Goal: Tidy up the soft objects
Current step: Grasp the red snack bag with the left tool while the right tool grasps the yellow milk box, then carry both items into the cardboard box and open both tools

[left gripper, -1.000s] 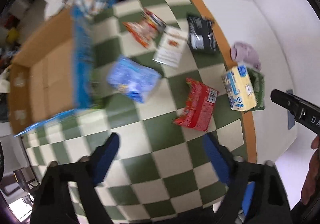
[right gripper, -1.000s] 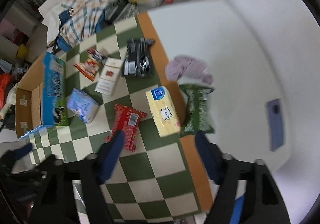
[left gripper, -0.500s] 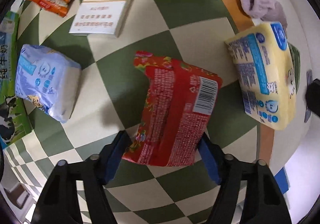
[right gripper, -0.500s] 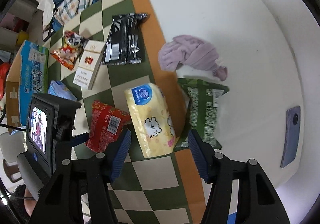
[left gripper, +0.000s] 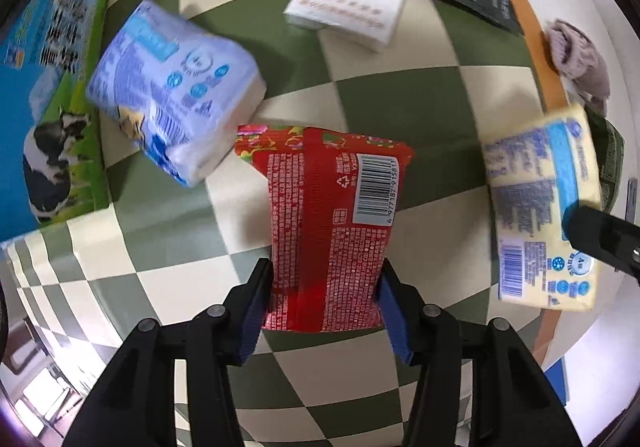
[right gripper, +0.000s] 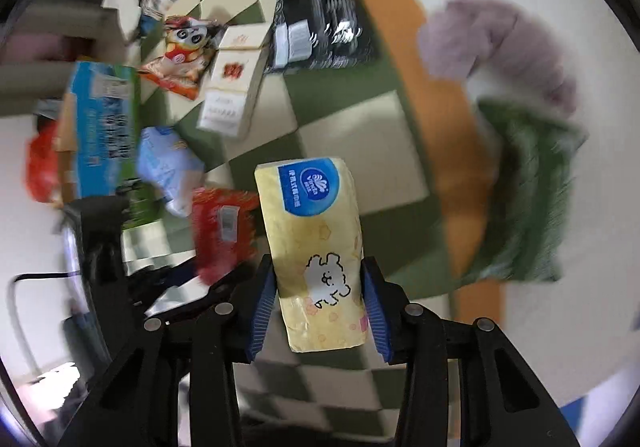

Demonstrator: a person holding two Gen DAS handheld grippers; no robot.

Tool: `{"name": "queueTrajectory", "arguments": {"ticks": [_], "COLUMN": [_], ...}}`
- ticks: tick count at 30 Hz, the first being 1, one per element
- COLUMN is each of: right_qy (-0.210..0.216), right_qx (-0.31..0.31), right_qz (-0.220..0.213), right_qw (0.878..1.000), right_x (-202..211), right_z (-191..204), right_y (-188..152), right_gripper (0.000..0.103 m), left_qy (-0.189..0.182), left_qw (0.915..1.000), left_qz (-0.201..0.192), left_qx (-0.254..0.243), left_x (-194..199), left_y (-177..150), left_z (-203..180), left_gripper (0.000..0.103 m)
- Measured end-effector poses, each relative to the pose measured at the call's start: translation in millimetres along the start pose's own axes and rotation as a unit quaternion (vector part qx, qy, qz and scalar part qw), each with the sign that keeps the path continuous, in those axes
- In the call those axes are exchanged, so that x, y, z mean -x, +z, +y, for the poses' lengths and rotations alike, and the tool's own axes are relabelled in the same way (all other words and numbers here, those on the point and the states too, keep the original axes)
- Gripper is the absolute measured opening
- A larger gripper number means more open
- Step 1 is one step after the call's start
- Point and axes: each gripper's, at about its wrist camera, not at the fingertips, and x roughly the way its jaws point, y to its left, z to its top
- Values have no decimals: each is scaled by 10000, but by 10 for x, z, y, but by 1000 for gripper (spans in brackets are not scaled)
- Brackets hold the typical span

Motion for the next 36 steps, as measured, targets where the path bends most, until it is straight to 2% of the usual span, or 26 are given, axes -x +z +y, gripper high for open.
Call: {"name": "queueTrajectory", "arguments": {"ticks": [1,3,7,9,12,14,15,17,20,23,25,31,34,36], "right_qy": [-68,-515,-1348,-1575,-2025,-2193,-2106,-2224,-2176,-1856,-1753,-1261,-991,-809], "right_qx": [-105,-249,-41,212,585,620,591,457,353,204,258,631,952,1192], "right_qz": [1,-102,-484,-589,-474,-390,-351,-335,-438,-376,-484,-852,-1027,-1136], "right_qw": [9999,9983,9897,9855,9764,9729,9752,9733,9744,9817,9830,9863,9852,9830], "right_x": [-37,-45,66,84,-81,-210,-275,-368,-363,-259,-123,408,847,998], "right_z": [-75,-191,-81,75,283,271,283,285,333,293,383,811,1048,1342], "right_y": [-3,-17,-79,-117,-77,-23,-7,14,-22,-144,-236,-523,-594,-644], "right_gripper": [49,71,71,76,77,77,72,65,64,63,63,63,63,63], "left_qy": [-13,-8,-4,-21,-75,-73,-50,3,-36,-141,-246,-693,-713,-709], "left_qw": [10000,10000,10000,9999,9997,9997,9997,9995,9992,9986,9979,9891,9824,9780], "left_qz": [-6,-22,-56,-81,-92,-94,-104,-153,-193,-325,-465,-1208,-1600,-1815], "left_qx": [18,18,78,136,218,225,232,270,341,392,378,473,649,742], "left_x": [-3,55,100,35,44,58,71,125,199,377,554,1431,1912,2227], "left_y": [5,-86,-103,-17,-71,-99,-111,-104,-143,-224,-298,-576,-685,-734], "left_z": [16,61,-44,-81,-32,9,20,21,71,112,137,444,658,933], "left_gripper": [49,49,49,49,48,46,45,44,44,43,43,43,43,43]}}
